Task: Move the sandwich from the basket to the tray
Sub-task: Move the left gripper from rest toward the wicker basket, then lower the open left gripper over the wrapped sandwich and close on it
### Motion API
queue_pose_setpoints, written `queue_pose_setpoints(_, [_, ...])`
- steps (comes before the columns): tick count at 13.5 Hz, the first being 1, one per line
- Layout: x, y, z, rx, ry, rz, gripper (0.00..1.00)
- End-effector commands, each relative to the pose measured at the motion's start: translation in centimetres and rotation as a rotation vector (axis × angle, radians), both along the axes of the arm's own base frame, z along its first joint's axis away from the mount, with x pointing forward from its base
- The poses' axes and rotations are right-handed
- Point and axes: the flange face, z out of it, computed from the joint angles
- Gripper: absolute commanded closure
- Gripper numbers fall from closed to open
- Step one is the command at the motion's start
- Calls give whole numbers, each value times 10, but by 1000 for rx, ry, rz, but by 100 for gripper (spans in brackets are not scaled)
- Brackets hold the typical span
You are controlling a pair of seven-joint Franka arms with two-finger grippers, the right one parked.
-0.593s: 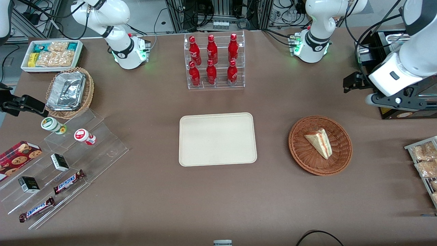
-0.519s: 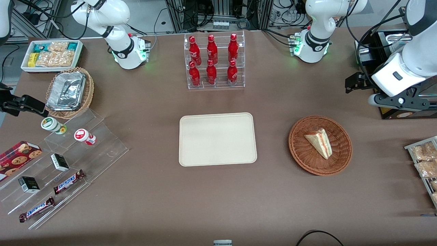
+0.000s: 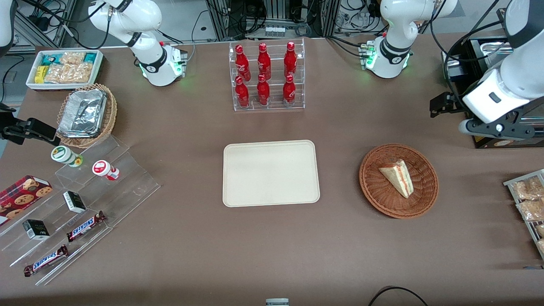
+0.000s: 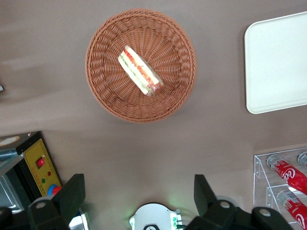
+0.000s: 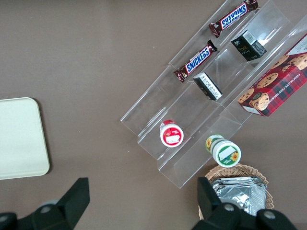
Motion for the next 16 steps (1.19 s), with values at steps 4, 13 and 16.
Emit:
queue_pose_setpoints(4, [7, 0, -73, 14, 15, 27, 0])
queue_pose_setpoints(13, [-2, 12, -203, 0, -108, 57, 0])
queue_pose_setpoints(16, [-13, 16, -235, 9, -178, 222, 0])
